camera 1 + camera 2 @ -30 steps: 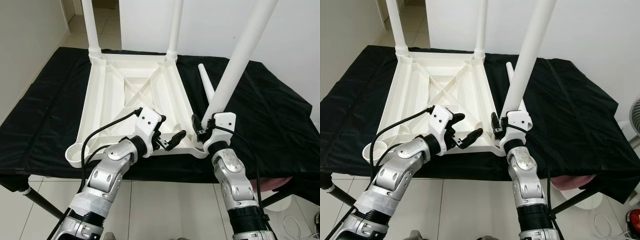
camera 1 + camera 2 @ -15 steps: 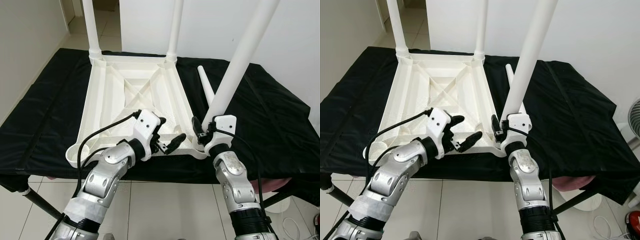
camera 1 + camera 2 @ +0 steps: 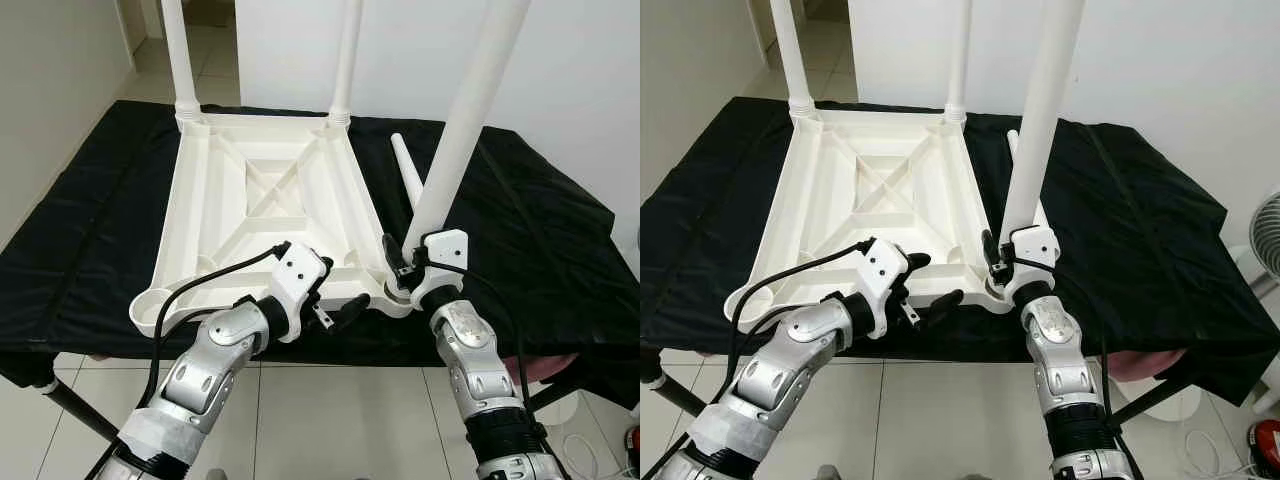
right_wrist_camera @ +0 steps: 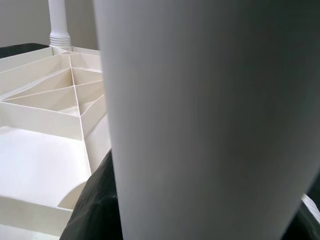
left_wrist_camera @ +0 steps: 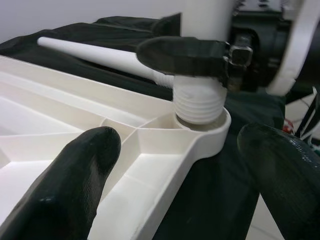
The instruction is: Building children table
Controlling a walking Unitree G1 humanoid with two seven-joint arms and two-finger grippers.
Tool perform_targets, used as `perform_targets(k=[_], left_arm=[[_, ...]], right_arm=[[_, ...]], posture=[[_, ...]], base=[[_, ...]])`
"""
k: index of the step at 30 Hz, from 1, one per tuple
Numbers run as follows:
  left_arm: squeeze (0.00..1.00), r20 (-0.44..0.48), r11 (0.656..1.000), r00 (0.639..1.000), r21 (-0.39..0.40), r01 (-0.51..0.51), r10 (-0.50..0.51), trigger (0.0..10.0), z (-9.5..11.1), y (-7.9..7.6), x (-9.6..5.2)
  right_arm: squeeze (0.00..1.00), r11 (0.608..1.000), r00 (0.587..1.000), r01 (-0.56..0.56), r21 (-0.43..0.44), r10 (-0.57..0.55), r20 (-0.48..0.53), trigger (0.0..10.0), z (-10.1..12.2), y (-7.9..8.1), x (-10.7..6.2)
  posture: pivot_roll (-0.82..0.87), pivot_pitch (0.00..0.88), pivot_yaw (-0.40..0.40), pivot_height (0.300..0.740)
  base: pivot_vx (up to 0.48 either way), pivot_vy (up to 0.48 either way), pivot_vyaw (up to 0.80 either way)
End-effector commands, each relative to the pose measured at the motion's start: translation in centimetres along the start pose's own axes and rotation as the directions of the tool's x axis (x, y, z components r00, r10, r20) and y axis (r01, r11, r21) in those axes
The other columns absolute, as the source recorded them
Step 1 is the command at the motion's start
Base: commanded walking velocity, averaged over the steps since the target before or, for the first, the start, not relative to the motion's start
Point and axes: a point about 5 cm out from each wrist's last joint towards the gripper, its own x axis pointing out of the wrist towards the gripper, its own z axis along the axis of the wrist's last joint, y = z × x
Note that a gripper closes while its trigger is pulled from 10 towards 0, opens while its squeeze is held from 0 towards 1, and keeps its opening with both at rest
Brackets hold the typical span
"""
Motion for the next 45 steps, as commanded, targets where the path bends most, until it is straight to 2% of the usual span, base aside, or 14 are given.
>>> perform_targets(k=[1, 8, 9, 18, 24, 29, 30, 33, 38, 45], left_arm=[[0.00, -0.015, 0.987, 0.987, 0.016, 0.160, -0.159, 10.0, -0.3, -1.1, -0.2], [0.00, -0.015, 0.988, 0.988, 0.010, 0.154, -0.154, 10.0, -0.3, -1.1, -0.4], [0.00, -0.015, 0.988, 0.988, 0.015, 0.152, -0.152, 10.0, -0.2, -1.1, -0.4], [0.00, -0.007, 0.987, 0.988, 0.041, 0.155, -0.155, 10.0, 0.1, -0.8, -0.4], [0.00, -0.003, 0.987, 0.988, 0.052, 0.152, -0.152, 10.0, 0.4, -0.5, -0.5], [0.00, -0.001, 0.988, 0.990, 0.059, 0.144, -0.144, 10.0, 0.6, -0.2, -0.7], [0.00, -0.001, 0.988, 0.990, 0.062, 0.140, -0.141, 10.0, 0.7, -0.1, -0.7], [0.00, 0.000, 0.988, 0.990, 0.063, 0.140, -0.140, 10.0, 0.7, -0.1, -0.7], [0.00, 0.002, 0.988, 0.990, 0.069, 0.138, -0.138, 10.0, 0.9, 0.0, -0.7], [0.00, 0.003, 0.988, 0.991, 0.072, 0.134, -0.135, 10.0, 0.9, 0.1, -0.7]], right_arm=[[0.00, 1.000, 0.999, -0.013, -0.011, 0.013, -0.050, 10.0, -1.1, -0.1, -0.4], [0.00, 0.998, 0.998, -0.058, -0.006, 0.058, -0.038, 10.0, -1.5, 0.4, -1.0], [0.00, 0.995, 0.995, -0.098, -0.008, 0.098, -0.028, 10.0, -1.9, 0.8, -1.4], [0.00, 0.985, 0.985, -0.171, 0.032, 0.171, -0.002, 10.0, -2.3, 1.8, -1.6], [0.00, 0.978, 0.978, -0.205, 0.046, 0.206, -0.018, 10.0, -2.8, 2.3, -1.8], [0.00, 0.974, 0.977, -0.197, 0.111, 0.204, -0.054, 10.0, -3.6, 2.3, -2.1], [0.00, 0.971, 0.977, -0.175, 0.162, 0.191, -0.093, 10.0, -4.0, 2.2, -1.9], [0.00, 0.970, 0.977, -0.157, 0.186, 0.180, -0.113, 10.0, -4.2, 2.2, -1.8], [0.00, 0.970, 0.969, -0.131, 0.207, 0.170, -0.180, 10.0, -4.4, 2.0, -1.2], [0.00, 0.969, 0.966, -0.135, 0.208, 0.176, -0.190, 10.0, -4.3, 1.9, -1.0]], posture=[[-0.06, 0.000, -0.058, 0.740], [-0.06, 0.000, -0.050, 0.740], [-0.06, 0.000, -0.049, 0.740], [-0.05, 0.000, -0.044, 0.740], [-0.05, 0.000, -0.045, 0.740], [-0.04, 0.000, -0.043, 0.740], [-0.04, 0.000, -0.042, 0.740], [-0.04, 0.000, -0.042, 0.740], [-0.04, 0.000, -0.044, 0.740], [-0.04, 0.000, -0.045, 0.740]], base=[[0.000, 0.000, 0.00], [0.000, 0.000, 0.00], [0.000, 0.000, 0.00], [0.000, 0.000, 0.00], [0.000, 0.000, 0.00], [0.000, 0.000, 0.00], [0.000, 0.000, 0.00], [0.000, 0.000, 0.00], [0.000, 0.000, 0.00], [0.000, 0.000, 0.00]])
